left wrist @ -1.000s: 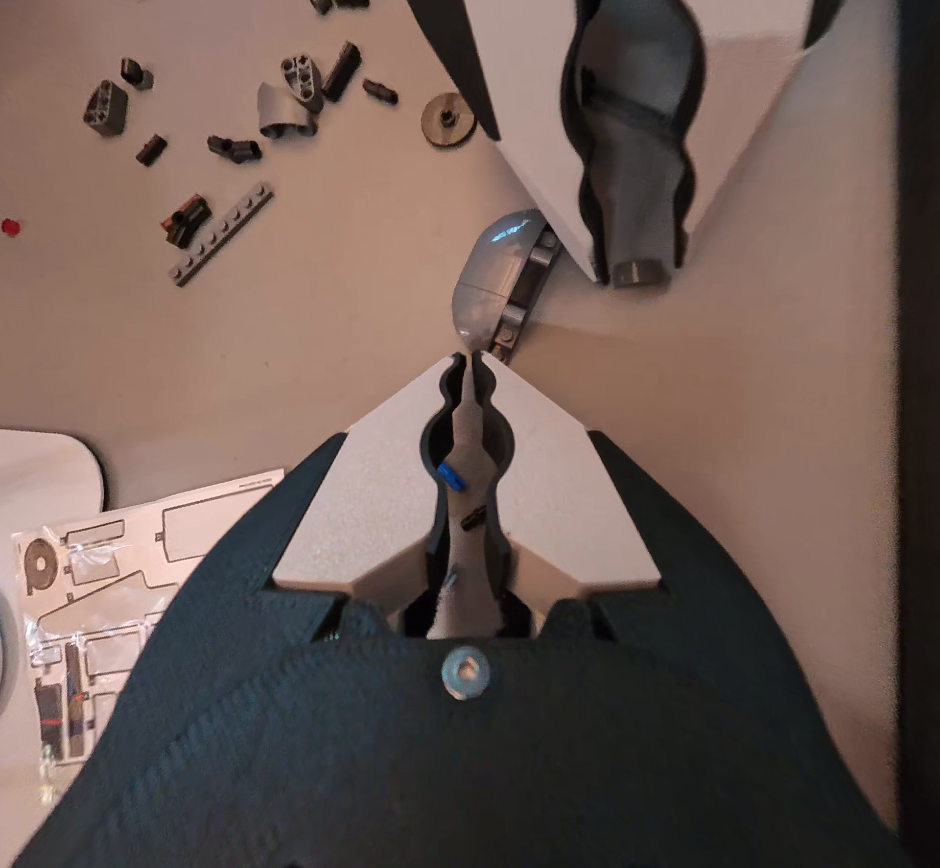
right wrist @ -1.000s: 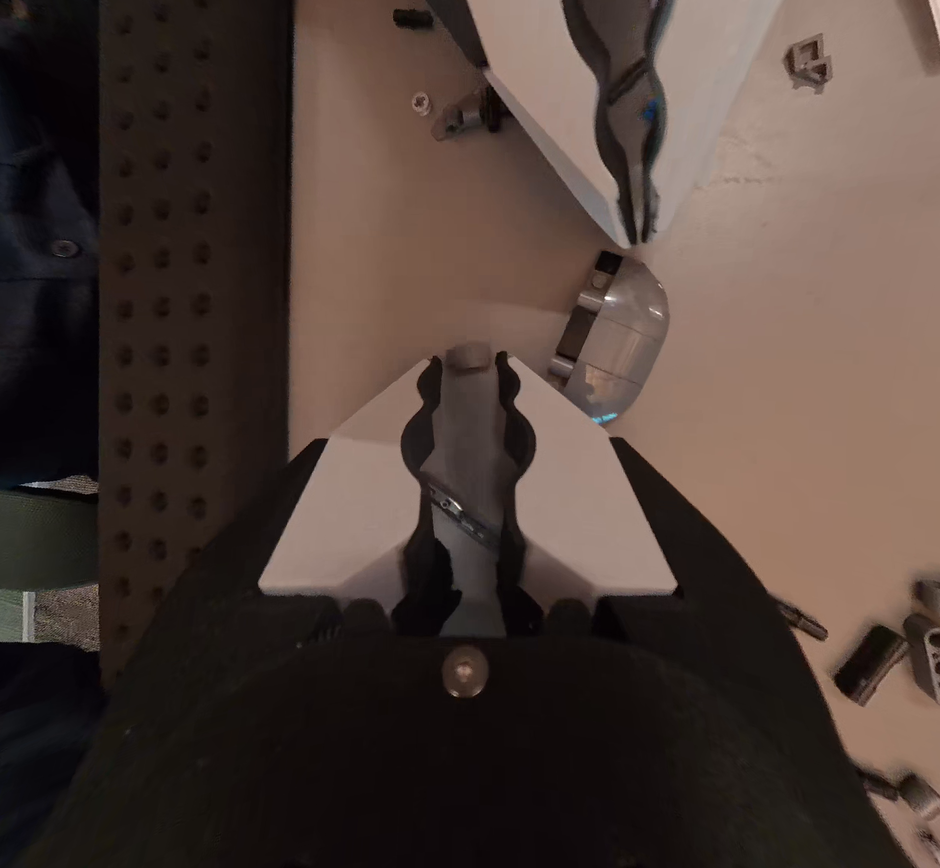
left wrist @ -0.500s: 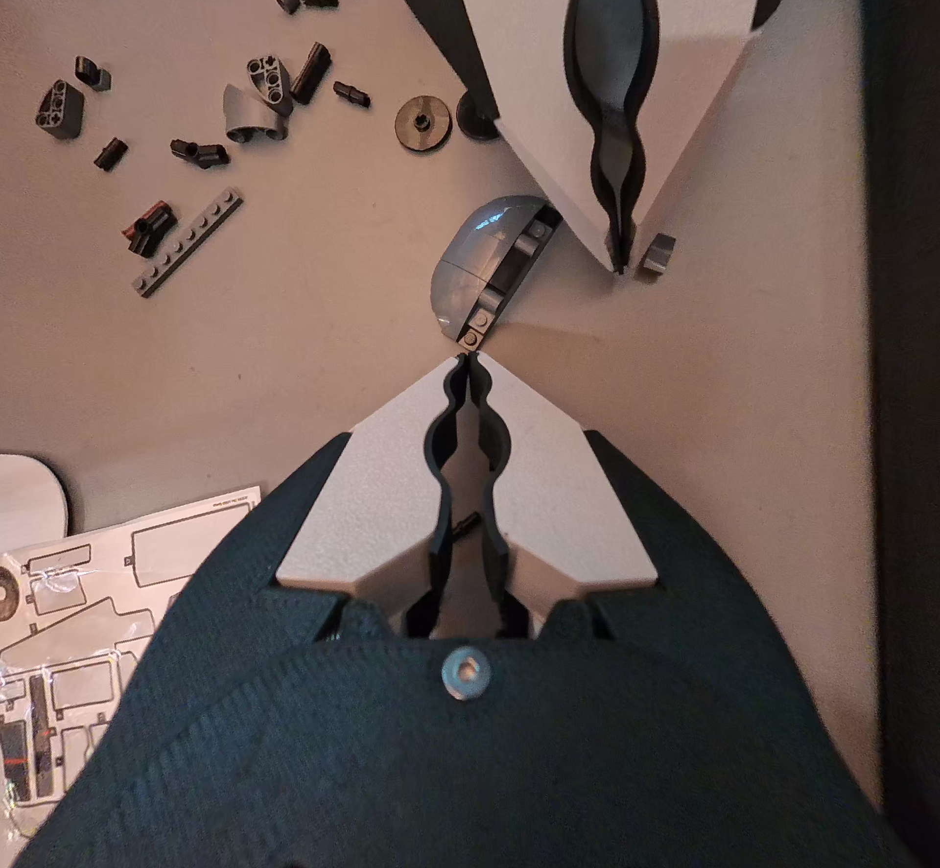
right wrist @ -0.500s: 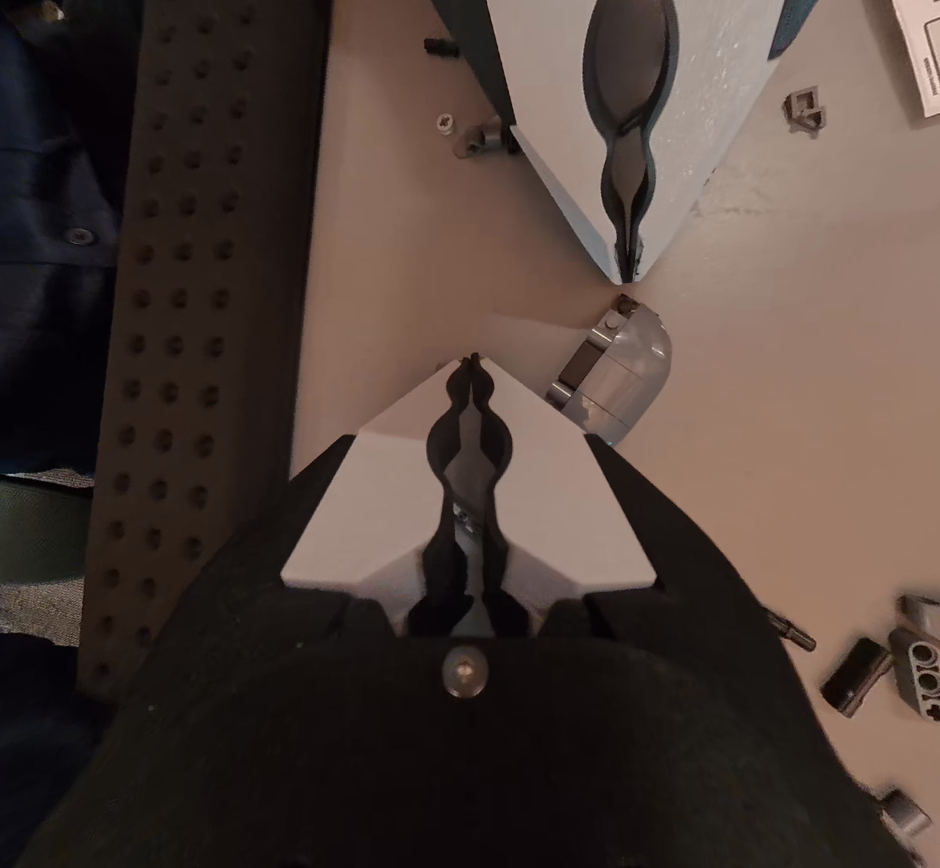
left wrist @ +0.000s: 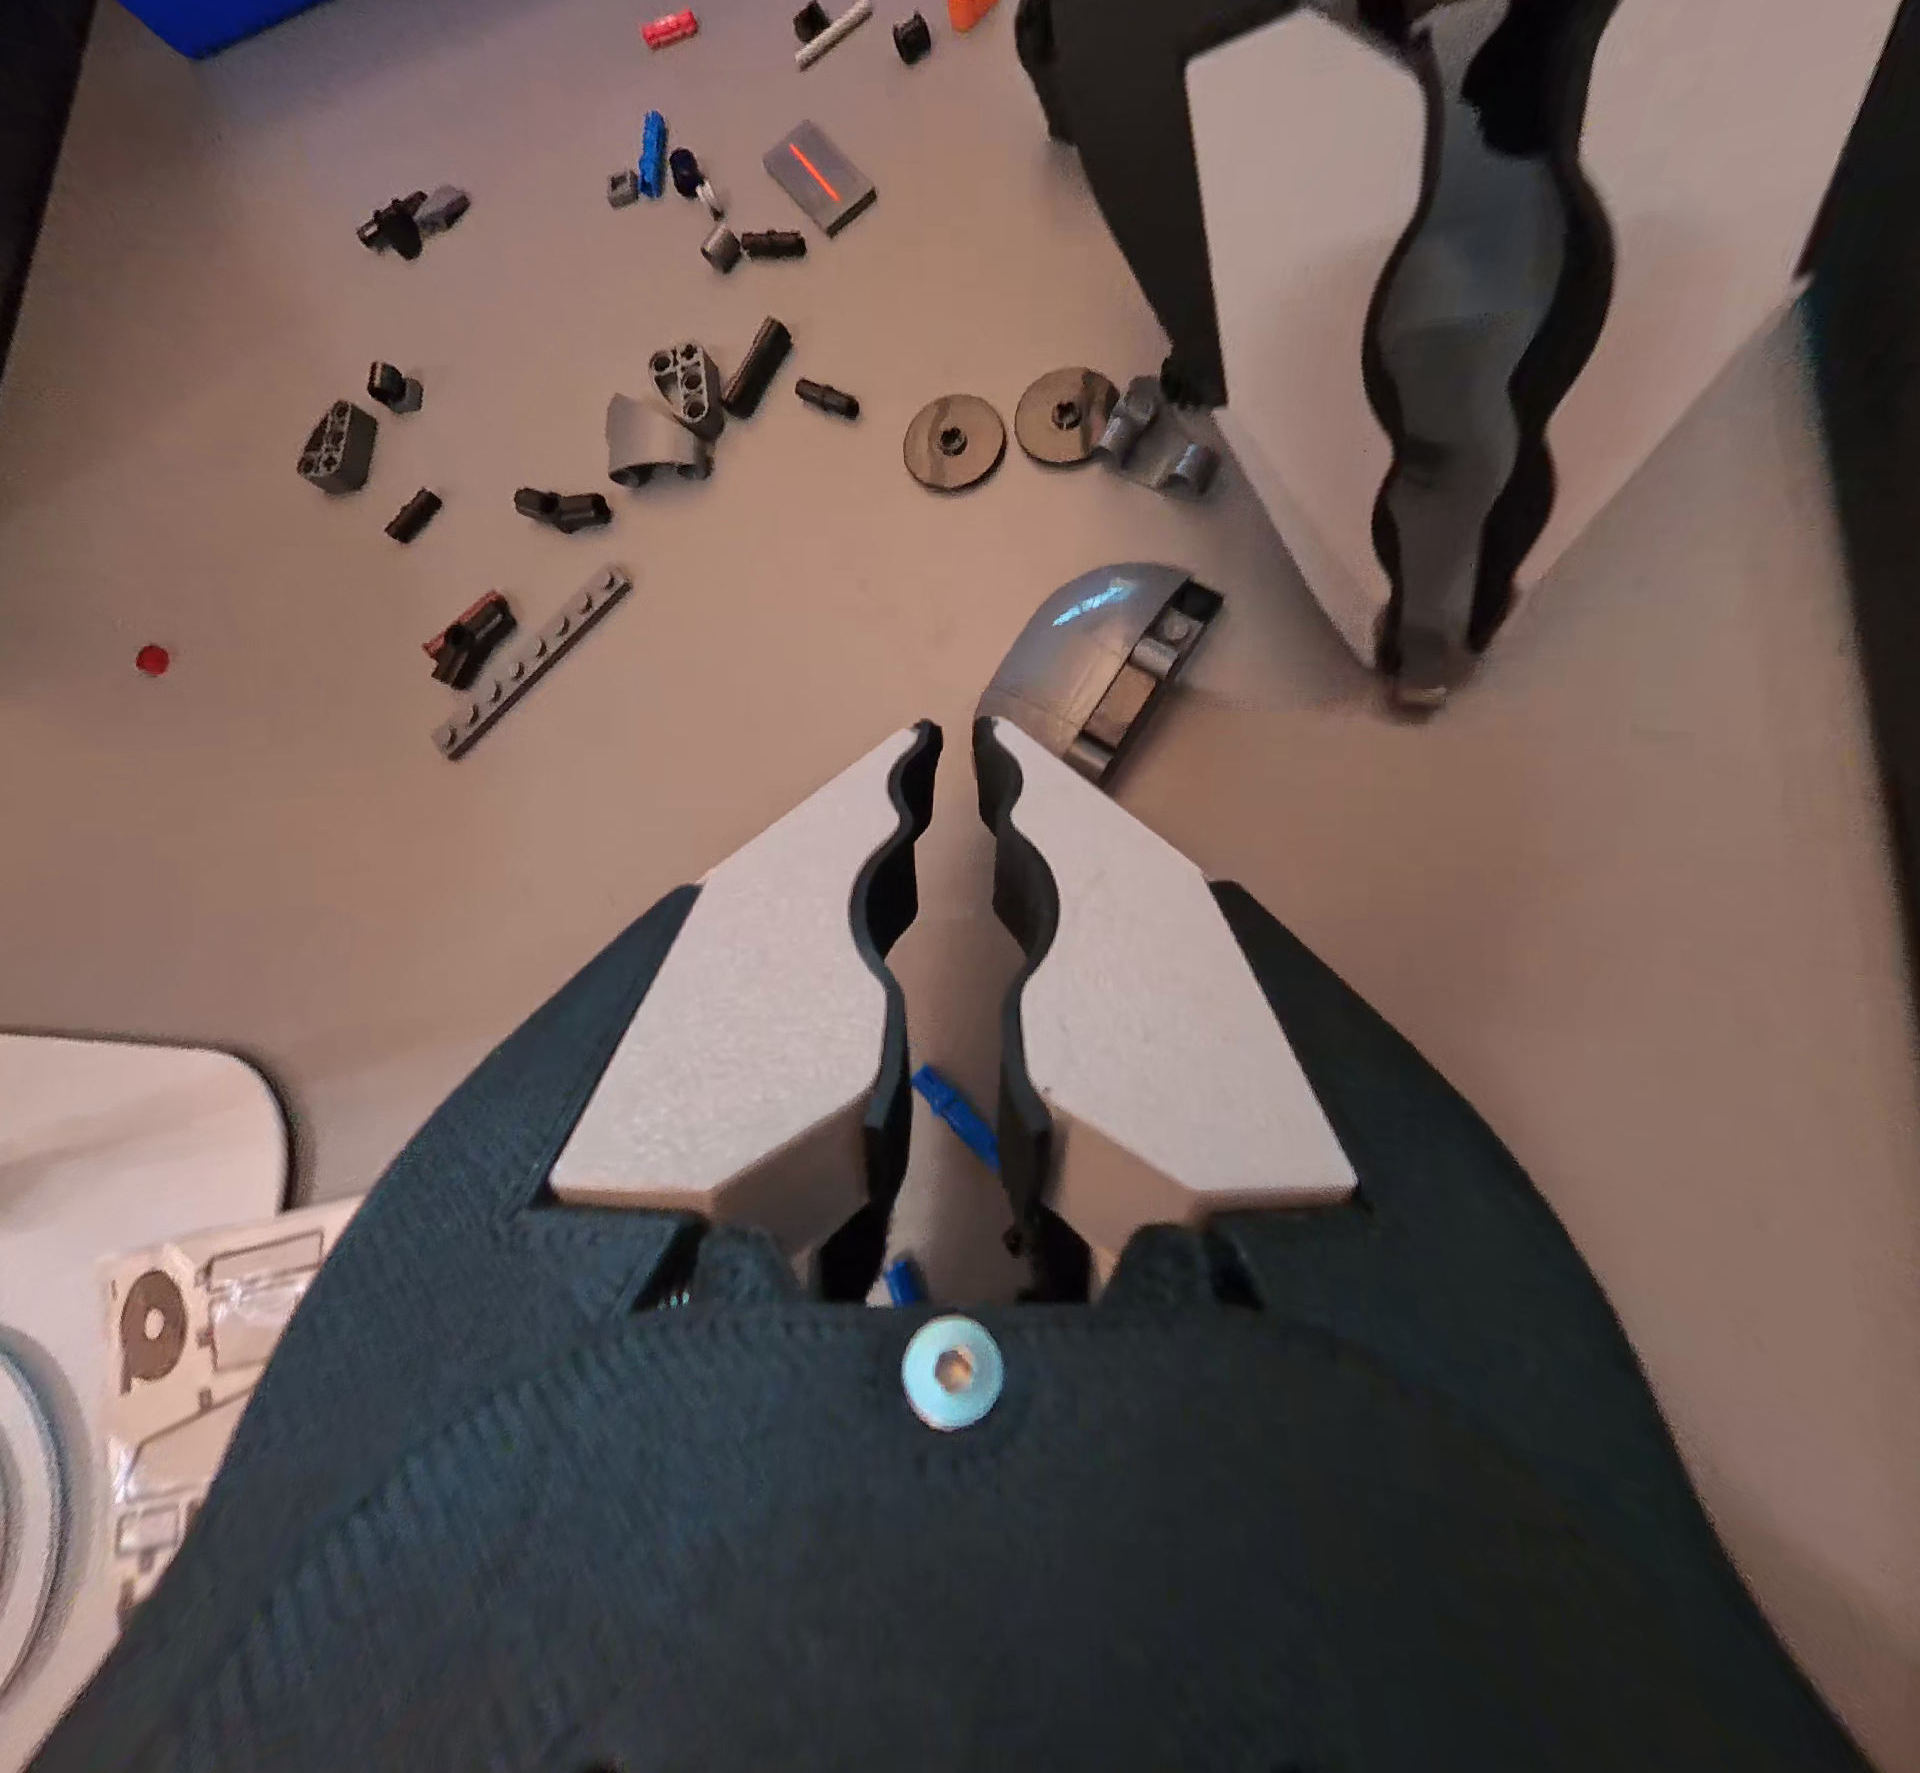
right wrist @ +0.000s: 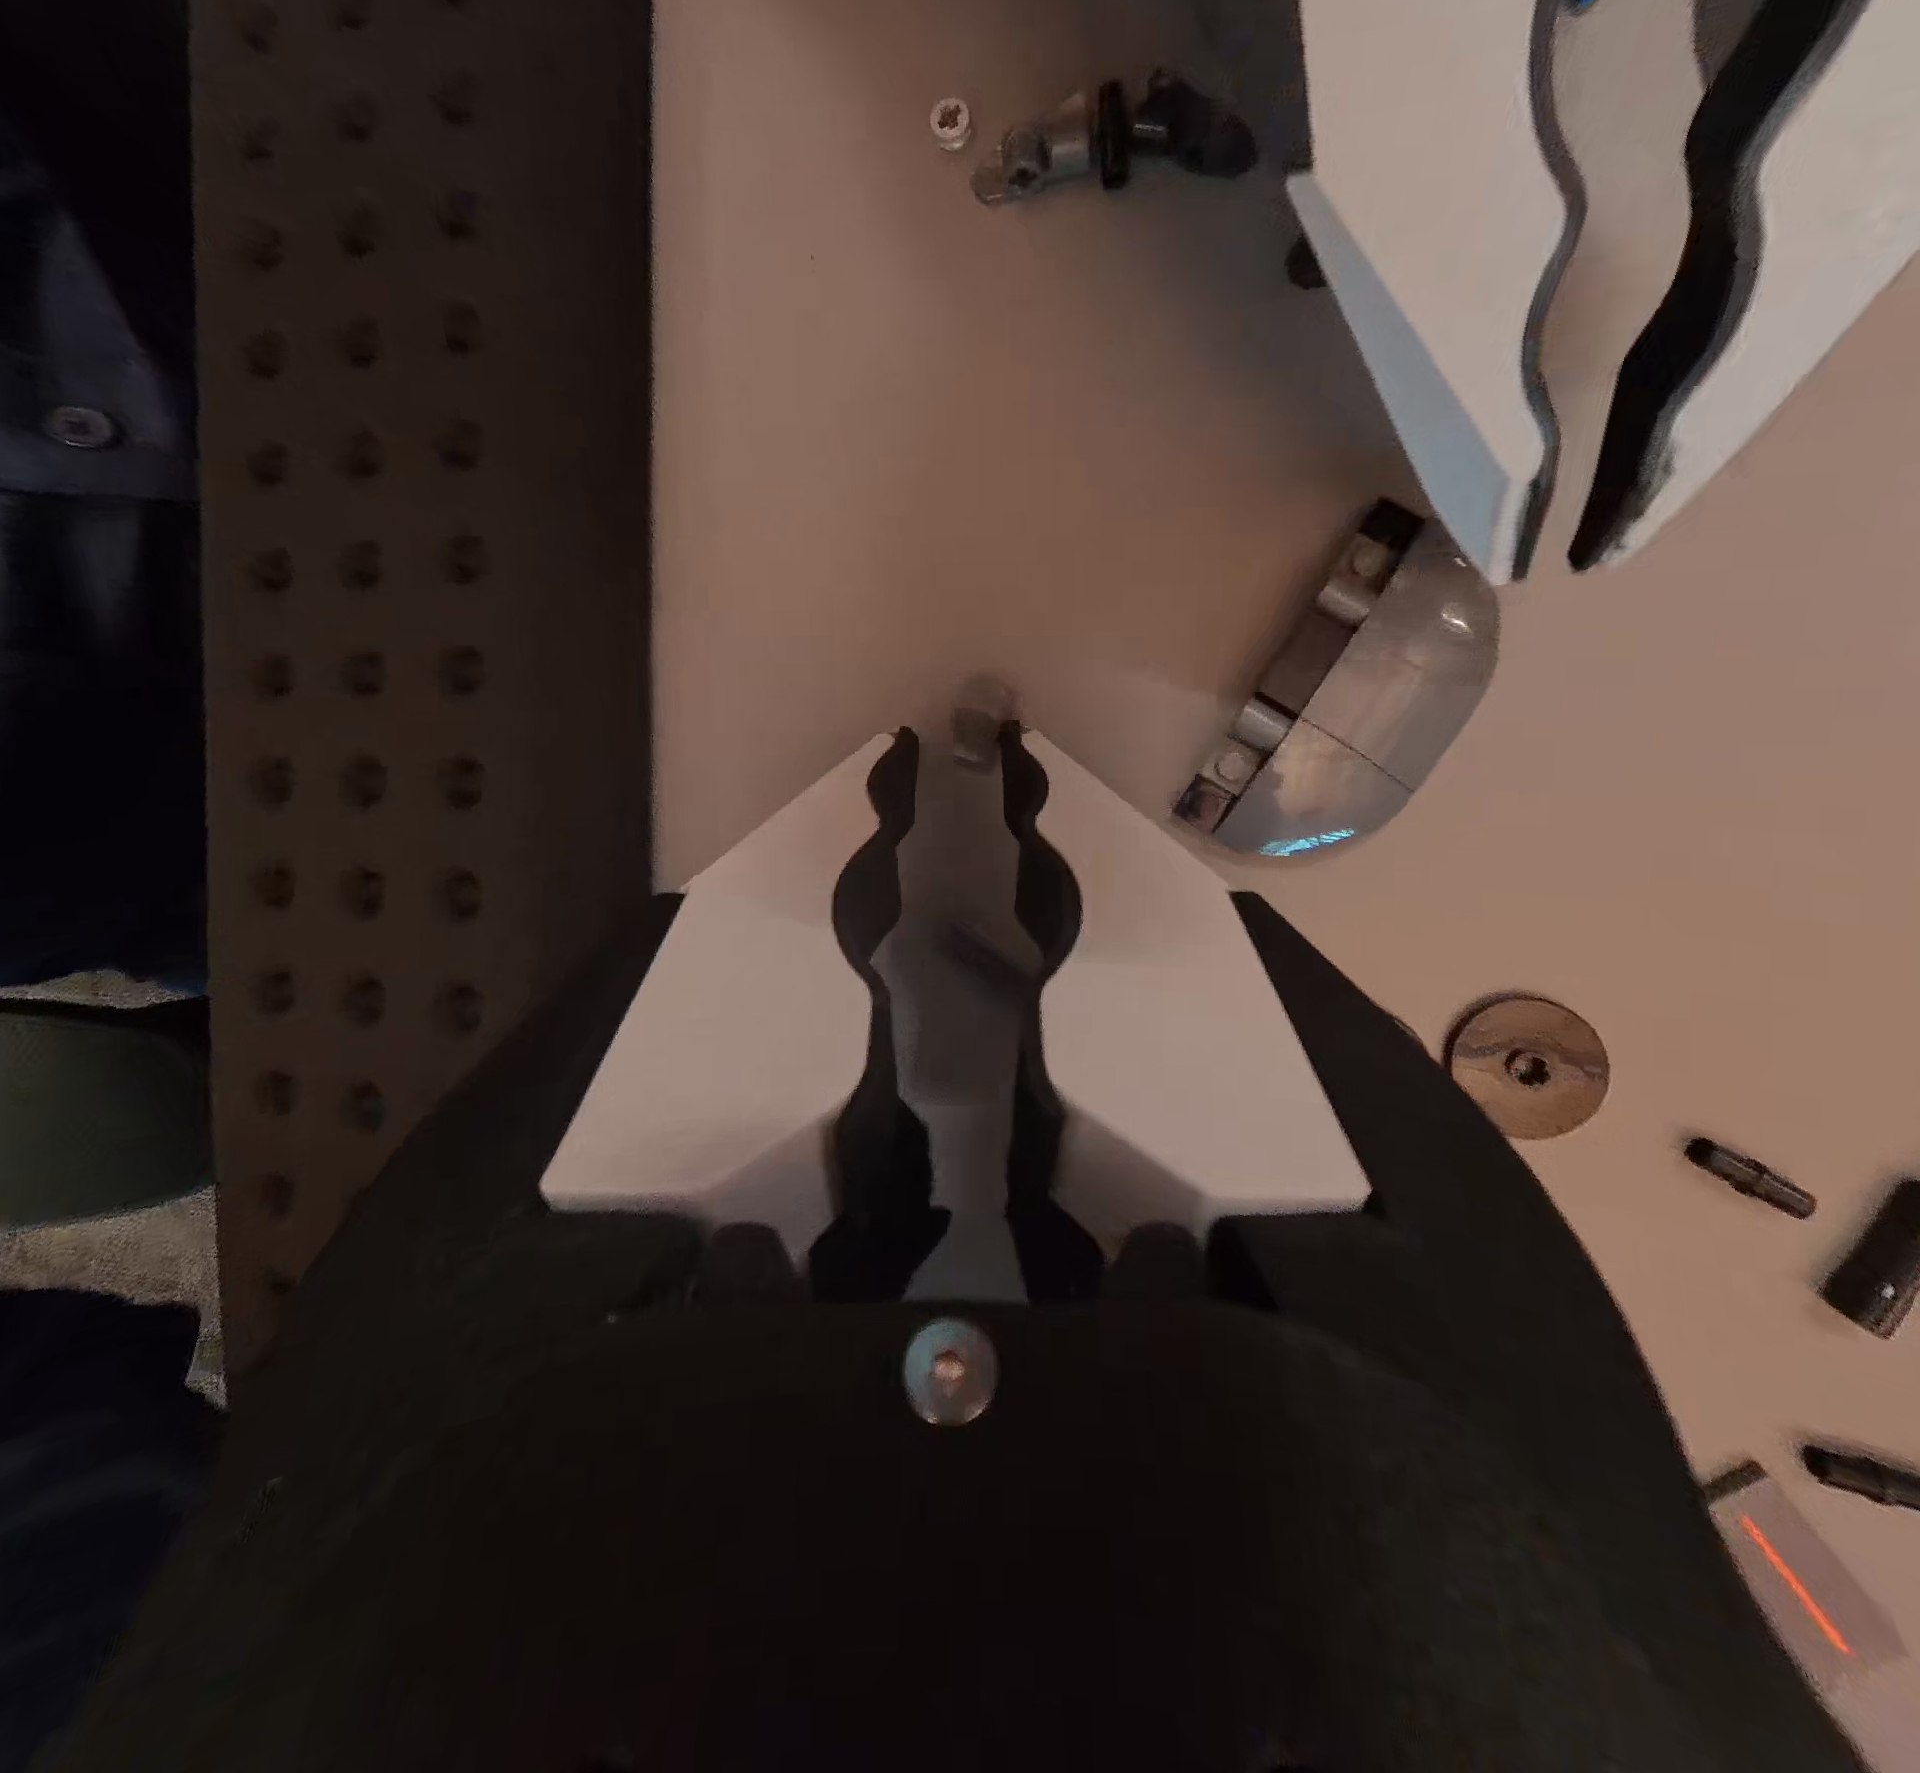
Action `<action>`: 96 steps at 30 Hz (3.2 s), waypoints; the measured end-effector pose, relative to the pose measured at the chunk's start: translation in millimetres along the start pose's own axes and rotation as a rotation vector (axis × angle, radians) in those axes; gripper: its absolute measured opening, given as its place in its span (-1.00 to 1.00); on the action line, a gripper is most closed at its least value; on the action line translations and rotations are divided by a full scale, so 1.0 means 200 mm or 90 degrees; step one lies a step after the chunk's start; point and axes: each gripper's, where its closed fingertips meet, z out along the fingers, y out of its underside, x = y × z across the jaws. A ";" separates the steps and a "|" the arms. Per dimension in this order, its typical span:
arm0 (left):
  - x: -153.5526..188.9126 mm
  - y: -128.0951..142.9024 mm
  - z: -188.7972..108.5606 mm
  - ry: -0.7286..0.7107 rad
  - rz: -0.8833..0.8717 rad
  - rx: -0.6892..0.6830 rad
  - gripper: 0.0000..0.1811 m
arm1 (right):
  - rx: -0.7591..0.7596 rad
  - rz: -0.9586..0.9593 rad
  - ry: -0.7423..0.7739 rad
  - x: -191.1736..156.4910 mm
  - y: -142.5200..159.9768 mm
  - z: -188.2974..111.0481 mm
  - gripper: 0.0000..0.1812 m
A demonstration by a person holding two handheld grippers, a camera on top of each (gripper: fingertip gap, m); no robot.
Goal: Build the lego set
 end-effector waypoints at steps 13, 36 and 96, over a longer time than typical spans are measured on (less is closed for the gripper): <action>0.03 -0.02 0.08 0.014 0.016 -0.029 -0.94 | 0.058 0.055 0.085 0.14 0.01 -0.11 -0.93; 0.22 0.02 0.02 0.120 -0.004 -0.069 -0.66 | 0.057 0.046 0.118 0.20 0.01 -0.09 -0.93; 0.22 0.02 0.03 0.112 0.028 -0.075 -0.71 | 0.018 -0.036 0.079 0.10 0.03 -0.04 -0.93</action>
